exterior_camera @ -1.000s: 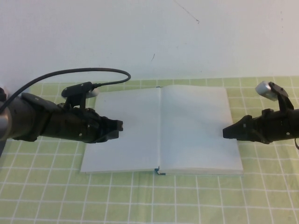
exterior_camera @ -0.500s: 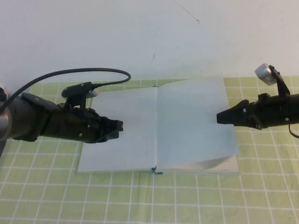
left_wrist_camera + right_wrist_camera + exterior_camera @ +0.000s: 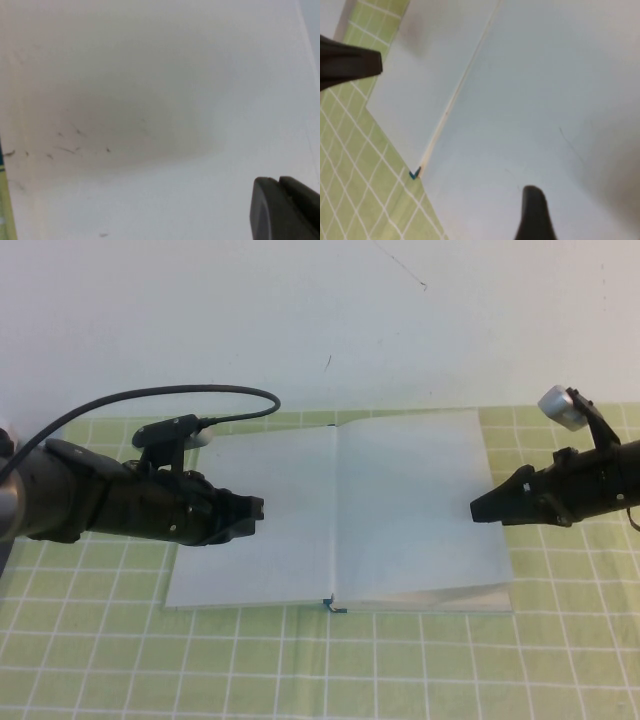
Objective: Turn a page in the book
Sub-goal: Open the closed book
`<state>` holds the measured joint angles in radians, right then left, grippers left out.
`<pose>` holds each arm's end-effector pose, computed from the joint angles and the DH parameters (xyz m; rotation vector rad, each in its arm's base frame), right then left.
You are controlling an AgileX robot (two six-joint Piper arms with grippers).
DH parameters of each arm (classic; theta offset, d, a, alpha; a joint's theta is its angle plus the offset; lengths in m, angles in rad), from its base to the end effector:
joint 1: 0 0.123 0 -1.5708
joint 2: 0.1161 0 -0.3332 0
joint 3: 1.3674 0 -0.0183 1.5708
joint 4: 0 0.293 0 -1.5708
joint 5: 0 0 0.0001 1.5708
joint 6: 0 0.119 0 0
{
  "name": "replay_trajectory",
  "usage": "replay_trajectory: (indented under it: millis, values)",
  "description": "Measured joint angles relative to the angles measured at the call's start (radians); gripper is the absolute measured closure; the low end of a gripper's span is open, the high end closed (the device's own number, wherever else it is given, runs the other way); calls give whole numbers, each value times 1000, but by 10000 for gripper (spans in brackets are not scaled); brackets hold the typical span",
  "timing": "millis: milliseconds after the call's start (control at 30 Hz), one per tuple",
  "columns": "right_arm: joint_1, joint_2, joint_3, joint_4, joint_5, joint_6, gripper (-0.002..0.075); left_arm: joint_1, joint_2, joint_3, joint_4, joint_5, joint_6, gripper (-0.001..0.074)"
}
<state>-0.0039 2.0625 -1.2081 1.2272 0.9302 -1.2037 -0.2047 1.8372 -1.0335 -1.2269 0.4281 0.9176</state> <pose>0.4431 0.0882 0.1339 -0.4264 2.4618 1.0882 0.4096 -0.1326 0.1699 0.0929 2.4696 -0.7027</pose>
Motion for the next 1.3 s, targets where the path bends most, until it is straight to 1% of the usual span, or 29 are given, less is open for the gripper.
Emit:
replay_trajectory:
  millis: [133,233,533,767,867,1033,1167,1300]
  values:
    - [0,0,-45,-85,16,76,279,0,0,0,0,0,7,738]
    - [5,0,-78,-109,34,103,279,0,0,0,-9,0,9,738]
    - [53,2,-97,-116,23,122,279,0,0,0,-47,2,21,738]
    - [70,2,-97,-88,8,111,279,0,0,0,-72,57,42,738]
    - [70,2,-97,-141,-23,130,279,0,0,0,-73,66,51,738]
    - [70,2,-97,-251,-95,218,279,0,0,0,-74,68,57,738]
    - [70,2,-97,-297,-123,249,279,0,0,0,-76,70,59,738]
    - [70,2,-97,-305,-131,256,279,0,0,0,-76,70,58,738]
